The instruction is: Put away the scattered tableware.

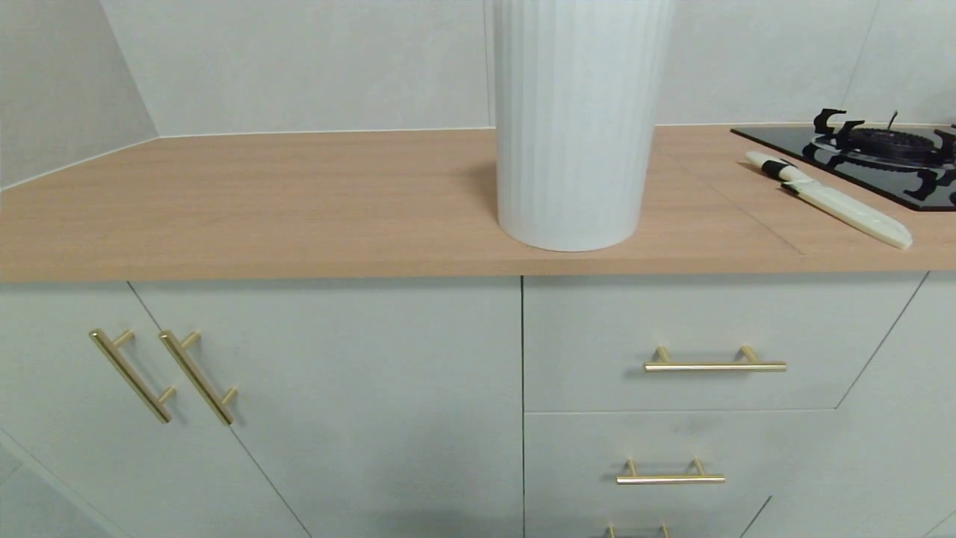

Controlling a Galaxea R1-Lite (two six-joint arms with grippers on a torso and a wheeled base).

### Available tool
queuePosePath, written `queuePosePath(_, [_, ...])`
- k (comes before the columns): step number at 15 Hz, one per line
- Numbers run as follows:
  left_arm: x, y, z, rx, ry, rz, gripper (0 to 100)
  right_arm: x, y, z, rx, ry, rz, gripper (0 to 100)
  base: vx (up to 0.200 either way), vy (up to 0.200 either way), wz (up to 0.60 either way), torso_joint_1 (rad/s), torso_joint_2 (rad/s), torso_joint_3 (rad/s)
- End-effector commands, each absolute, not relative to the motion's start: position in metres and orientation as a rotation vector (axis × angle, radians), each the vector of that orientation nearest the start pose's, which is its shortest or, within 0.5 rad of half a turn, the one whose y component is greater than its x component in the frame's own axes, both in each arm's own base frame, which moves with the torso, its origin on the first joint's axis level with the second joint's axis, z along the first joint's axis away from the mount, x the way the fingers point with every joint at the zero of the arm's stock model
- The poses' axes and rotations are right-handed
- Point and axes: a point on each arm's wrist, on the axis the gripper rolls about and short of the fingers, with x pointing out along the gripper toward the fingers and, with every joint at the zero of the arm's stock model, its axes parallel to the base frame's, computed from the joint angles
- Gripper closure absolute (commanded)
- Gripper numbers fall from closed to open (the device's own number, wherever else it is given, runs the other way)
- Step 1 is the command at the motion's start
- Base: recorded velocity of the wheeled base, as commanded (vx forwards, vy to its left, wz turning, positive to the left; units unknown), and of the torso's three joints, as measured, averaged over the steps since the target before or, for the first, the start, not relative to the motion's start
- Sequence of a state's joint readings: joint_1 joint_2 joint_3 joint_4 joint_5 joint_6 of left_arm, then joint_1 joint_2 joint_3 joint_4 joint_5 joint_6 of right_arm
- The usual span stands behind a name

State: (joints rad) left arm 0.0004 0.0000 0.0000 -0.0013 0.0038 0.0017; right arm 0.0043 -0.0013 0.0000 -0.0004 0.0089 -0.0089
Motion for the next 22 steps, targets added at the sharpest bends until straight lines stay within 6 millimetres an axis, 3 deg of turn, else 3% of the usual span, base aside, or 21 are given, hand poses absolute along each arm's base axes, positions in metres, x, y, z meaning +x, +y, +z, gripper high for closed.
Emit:
queuePosePath(1, [-0.0228,0.0001,0.0756,0.002,-0.002,0.005,0,-0.0228,0.0001,0.0756,-0.009,-0.002,0.014,0,0.0,-0.2,0.0,0.002,0.0,-0.007])
queuePosePath(17, [-0.0228,0.0001,0.0756,0.002,-0.002,0.005,0,-0.0228,0.0001,0.0755,-0.011,0.0,0.014,0,0.0,0.0,0.0,0.001,0.0,-0.002])
queuePosePath(22, [-0.0228,0.0001,0.0756,0.002,-0.002,0.005,0,-0.0228,0.0001,0.0755,-0.012,0.0,0.014,0,0.0,0.0,0.0,0.09,-0.32,-0.28])
